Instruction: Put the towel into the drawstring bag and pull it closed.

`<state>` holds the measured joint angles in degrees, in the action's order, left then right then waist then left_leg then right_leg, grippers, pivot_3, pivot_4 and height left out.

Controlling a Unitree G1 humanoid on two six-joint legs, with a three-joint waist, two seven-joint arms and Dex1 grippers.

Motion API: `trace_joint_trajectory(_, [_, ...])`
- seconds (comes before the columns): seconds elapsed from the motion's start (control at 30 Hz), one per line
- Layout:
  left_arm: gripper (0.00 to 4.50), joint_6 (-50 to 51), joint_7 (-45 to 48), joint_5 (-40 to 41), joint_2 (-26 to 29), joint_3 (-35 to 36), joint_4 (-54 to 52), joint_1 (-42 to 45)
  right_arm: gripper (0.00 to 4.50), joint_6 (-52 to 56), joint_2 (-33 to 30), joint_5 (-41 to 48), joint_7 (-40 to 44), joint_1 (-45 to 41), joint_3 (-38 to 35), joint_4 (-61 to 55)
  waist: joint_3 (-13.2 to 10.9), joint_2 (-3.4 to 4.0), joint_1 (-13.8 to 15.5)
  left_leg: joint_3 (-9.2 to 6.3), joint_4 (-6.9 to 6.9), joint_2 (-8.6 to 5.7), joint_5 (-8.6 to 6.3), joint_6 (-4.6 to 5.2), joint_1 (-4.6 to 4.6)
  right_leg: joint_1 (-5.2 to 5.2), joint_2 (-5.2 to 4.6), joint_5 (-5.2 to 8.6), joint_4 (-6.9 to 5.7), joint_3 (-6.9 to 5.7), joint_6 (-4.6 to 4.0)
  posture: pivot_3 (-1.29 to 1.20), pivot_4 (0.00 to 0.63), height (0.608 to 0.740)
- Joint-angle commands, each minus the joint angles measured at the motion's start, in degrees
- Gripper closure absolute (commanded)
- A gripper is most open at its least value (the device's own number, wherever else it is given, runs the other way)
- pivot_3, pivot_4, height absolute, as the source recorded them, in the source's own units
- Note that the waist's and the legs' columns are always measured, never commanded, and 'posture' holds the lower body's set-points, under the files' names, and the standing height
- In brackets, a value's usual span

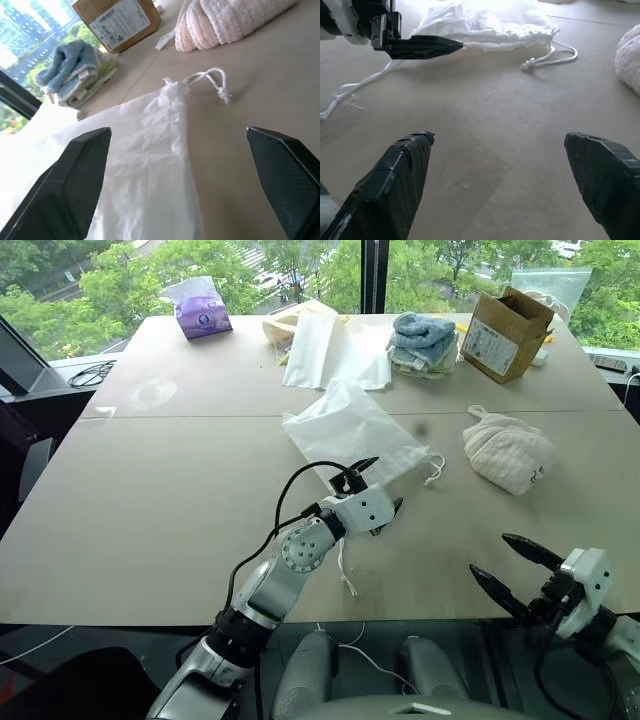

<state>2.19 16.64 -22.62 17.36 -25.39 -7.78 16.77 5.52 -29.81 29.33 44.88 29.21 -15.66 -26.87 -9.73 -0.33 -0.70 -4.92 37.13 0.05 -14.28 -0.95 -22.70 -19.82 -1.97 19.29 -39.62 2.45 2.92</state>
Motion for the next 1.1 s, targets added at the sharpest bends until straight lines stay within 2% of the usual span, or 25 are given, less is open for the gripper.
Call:
trace_joint_trajectory(0.03, [0.05, 1.5, -4.2, -7.2, -0.2, -0.3, 0.1, -0.2, 0.0, 0.0, -0.6, 1.4, -0.5, 0.4, -2.7, -3.1, 0.0, 0.0, 0.0, 0.02, 0.0, 0.0, 0.0, 0.0, 0.01, 0.0, 0.0, 0.0, -0.01, 0.02, 0.0, 0.0, 0.15, 0.74])
trace_joint_trajectory(0.33, [0.05, 1.7, -8.8, -12.9, -2.9, -0.3, 5.9, 1.4, 0.0, -2.7, 0.2, 2.3, 2.4, 1.8, -3.5, -2.4, 0.0, -0.02, 0.1, -0.03, 0.01, -0.04, 0.0, 0.0, -0.02, 0.0, -0.02, 0.01, -0.04, -0.05, 0.01, 0.0, 0.15, 0.74])
trace_joint_trajectory(0.73, [0.05, 1.6, -13.8, -15.4, -4.2, 1.9, 4.8, 1.1, 0.0, -5.9, 1.1, 4.2, 7.8, 0.9, -2.3, -1.8, 0.0, -0.01, 0.1, -0.03, 0.01, -0.03, 0.0, 0.0, 0.0, 0.0, -0.01, 0.0, -0.07, -0.04, 0.01, 0.0, 0.15, 0.74])
trace_joint_trajectory(0.83, [0.9, 1.5, -14.2, -15.4, -4.2, 1.9, 5.3, 1.2, 0.0, -7.7, 2.0, 4.7, 9.0, -0.1, -2.3, -1.3, 0.0, -0.01, 0.1, -0.03, 0.01, -0.03, 0.0, 0.0, 0.0, 0.0, -0.01, 0.0, -0.07, -0.04, 0.01, 0.0, 0.15, 0.74])
trace_joint_trajectory(0.93, [2.25, 1.4, -14.8, -15.5, -4.3, 2.2, 5.6, 1.2, 0.0, -6.9, 2.1, 4.4, 8.2, -1.3, -2.3, -1.3, 0.0, -0.01, 0.1, -0.04, 0.01, -0.03, 0.0, 0.0, -0.01, 0.0, -0.01, 0.0, -0.07, -0.06, 0.01, 0.0, 0.15, 0.74])
trace_joint_trajectory(1.03, [3.8, 1.0, -15.3, -15.4, -4.2, 2.5, 6.0, 1.7, 0.0, -6.6, 2.1, 4.2, 7.8, -2.2, -2.0, -1.2, 0.0, -0.01, 0.1, -0.03, 0.02, -0.03, 0.0, 0.0, 0.0, 0.0, -0.02, 0.0, -0.08, -0.05, 0.01, 0.0, 0.15, 0.74])
trace_joint_trajectory(1.07, [4.24, 0.9, -15.4, -15.4, -4.2, 2.6, 6.2, 1.9, 0.0, -6.5, 2.1, 4.2, 7.7, -2.4, -1.9, -1.1, 0.0, -0.01, 0.1, -0.03, 0.02, -0.03, 0.0, 0.0, 0.0, 0.0, -0.02, 0.0, -0.08, -0.05, 0.01, 0.0, 0.15, 0.74])
trace_joint_trajectory(1.1, [4.46, 0.8, -15.4, -15.4, -4.3, 2.7, 6.3, 2.0, 0.0, -6.5, 2.1, 4.1, 7.7, -2.6, -1.8, -1.1, 0.0, -0.01, 0.1, -0.03, 0.02, -0.03, 0.0, 0.0, 0.0, 0.0, -0.02, 0.0, -0.08, -0.05, 0.01, 0.0, 0.15, 0.74])
